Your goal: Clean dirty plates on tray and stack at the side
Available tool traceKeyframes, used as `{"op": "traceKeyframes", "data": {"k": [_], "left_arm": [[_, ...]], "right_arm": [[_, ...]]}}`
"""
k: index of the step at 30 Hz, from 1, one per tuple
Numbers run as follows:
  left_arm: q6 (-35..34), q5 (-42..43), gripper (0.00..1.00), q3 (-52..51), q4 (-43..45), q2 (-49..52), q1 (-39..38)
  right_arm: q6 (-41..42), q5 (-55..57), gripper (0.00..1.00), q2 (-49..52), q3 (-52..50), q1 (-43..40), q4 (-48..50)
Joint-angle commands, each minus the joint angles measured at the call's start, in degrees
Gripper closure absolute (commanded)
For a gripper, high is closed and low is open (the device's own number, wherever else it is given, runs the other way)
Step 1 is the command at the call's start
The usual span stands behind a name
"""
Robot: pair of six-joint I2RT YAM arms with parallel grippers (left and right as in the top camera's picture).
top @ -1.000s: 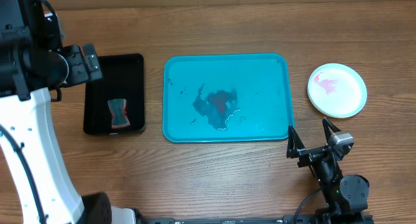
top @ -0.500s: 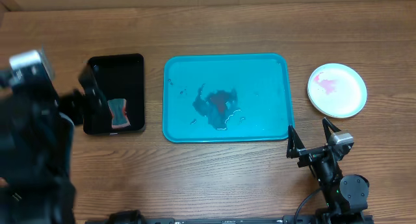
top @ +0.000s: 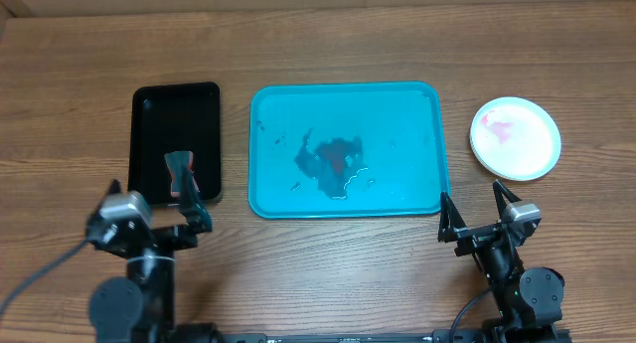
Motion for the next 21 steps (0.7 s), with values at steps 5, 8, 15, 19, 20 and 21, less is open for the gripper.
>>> {"op": "traceKeyframes", "data": {"k": [5,8,15,19,20,21], "left_arm": [[-0.74,0.2,0.01,-14.56,7.43,-9.55,-1.9],[-0.74,0.0,0.0,-18.29,8.76,-11.65,-2.01],[-0.81,-0.13,0.0,-24.28,11.91,-13.42,-2.12],[-0.76,-0.15,0.0,-25.55,11.98,-13.42,-2.49],[-0.79,-0.15,0.0,-26.12,11.98,-13.42,-2.49],[-0.79,-0.13,0.0,-26.71,11.98,-13.42,-2.49]], "right_arm": [[-0.2,0.35,0.0,-0.68,-0.61,0.39,0.26],[-0.2,0.35,0.0,-0.68,-0.61,0.39,0.26],[-0.2,0.35,0.0,-0.68,-0.61,0.39,0.26],[-0.2,0.37,0.0,-0.68,-0.61,0.39,0.26],[-0.2,0.35,0.0,-0.68,-0.61,0.39,0.26],[-0.2,0.35,0.0,-0.68,-0.61,0.39,0.26]]}}
